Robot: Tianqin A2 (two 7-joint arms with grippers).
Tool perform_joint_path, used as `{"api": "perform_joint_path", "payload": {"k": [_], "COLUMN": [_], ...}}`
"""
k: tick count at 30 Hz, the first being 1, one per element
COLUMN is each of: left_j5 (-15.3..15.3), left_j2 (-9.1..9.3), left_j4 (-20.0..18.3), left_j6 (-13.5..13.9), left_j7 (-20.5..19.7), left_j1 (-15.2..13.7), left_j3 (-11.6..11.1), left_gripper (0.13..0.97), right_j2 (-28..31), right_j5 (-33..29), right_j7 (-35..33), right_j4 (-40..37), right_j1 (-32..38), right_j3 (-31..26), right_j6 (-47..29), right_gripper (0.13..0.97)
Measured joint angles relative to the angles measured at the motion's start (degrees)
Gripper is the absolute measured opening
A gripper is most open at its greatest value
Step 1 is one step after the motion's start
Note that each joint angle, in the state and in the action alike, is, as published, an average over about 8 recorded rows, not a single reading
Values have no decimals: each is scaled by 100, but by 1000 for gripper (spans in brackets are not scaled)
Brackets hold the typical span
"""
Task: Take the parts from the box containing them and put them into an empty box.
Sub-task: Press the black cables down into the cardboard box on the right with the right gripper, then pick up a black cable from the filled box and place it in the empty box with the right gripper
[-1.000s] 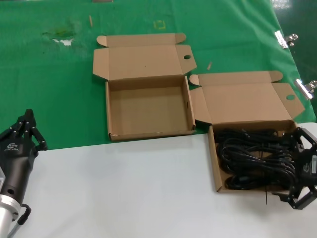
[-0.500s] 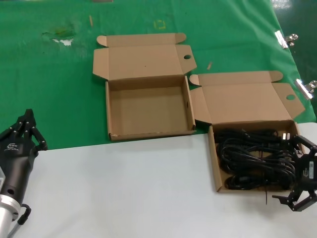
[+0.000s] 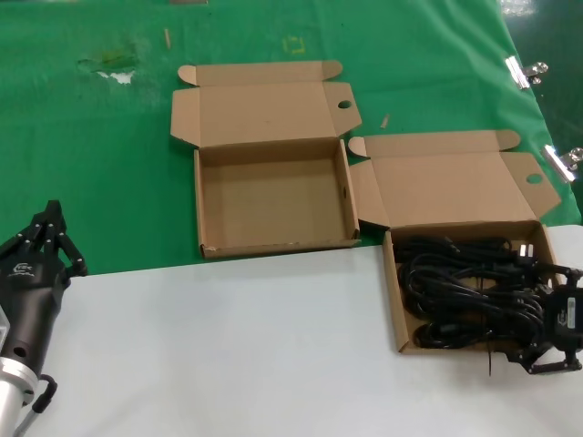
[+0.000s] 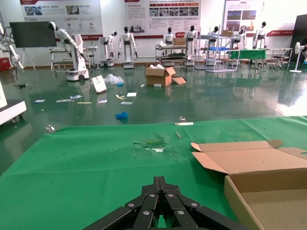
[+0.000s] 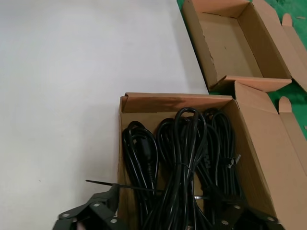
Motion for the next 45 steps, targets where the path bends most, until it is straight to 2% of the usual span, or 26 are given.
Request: {"api": "perform_joint_path", "payload": {"k": [6, 7, 15, 24, 33, 45], "left_j5": [0, 0, 0, 0, 0, 0], "left_j2": [0, 0, 0, 0, 0, 0], "left_j4": [0, 0, 0, 0, 0, 0], "left_j6": [0, 0, 0, 0, 0, 0], "left_j7": [0, 0, 0, 0, 0, 0], "left_j1": [0, 0, 0, 0, 0, 0], "left_j3": [0, 0, 0, 0, 0, 0], "left_gripper": [140, 140, 140, 140, 140, 140], "right_j2": [-70, -78, -121, -154, -164, -124], "right_j5": [-47, -54, -98, -122, -138, -170], "right_j7": [-40, -44, -63, -73, -33, 319], "right_j4": [-78, -84, -100, -93, -40, 440], "right_j1": [29, 31, 27, 14, 16, 193], "right_j3": [52, 60, 119, 174, 237, 429], "right_j6": [-28, -32, -49, -52, -33, 64], "right_gripper": [603, 603, 389, 239, 169, 169]}}
